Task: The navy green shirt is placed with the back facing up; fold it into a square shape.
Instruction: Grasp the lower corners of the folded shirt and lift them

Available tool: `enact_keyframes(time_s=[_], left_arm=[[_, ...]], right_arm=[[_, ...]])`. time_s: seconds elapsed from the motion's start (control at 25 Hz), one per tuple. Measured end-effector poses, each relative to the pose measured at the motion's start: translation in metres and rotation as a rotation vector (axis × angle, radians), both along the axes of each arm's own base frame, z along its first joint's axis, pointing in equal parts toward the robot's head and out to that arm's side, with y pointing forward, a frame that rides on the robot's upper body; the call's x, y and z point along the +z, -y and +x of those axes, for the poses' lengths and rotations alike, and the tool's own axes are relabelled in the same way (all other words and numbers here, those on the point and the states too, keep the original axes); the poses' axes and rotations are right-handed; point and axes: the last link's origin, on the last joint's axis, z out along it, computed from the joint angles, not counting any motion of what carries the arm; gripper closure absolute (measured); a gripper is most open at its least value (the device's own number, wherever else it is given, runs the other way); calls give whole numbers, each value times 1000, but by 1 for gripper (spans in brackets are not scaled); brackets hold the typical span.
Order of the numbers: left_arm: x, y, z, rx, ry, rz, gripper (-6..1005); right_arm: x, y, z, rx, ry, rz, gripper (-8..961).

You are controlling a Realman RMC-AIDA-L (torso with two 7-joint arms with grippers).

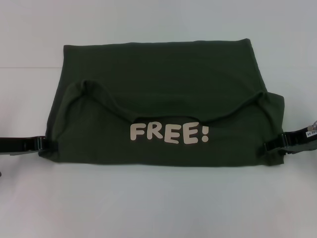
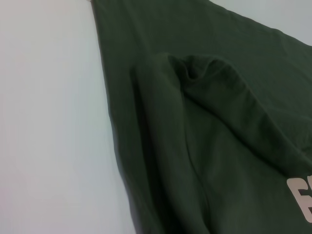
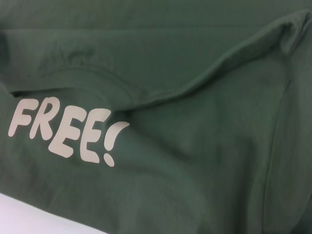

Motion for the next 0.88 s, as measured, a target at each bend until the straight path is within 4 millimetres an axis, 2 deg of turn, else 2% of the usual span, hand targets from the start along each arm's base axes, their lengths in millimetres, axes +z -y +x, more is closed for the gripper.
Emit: enact_keyframes(time_s=[0.08,0.52,0.68,0.88], left_arm=[[0,0,0,0,1,0,973],[-1,2,1,2,8,-8,974],[-1,2,1,1,14,-15,974],[-2,4,3,-4,22,-31,974]], right_arm=[[0,0,0,0,1,0,188],[2,0,1,-4,-1,3,661],[5,0,2,-6,0,7,896],[7,0,4,-4,1,9,936]])
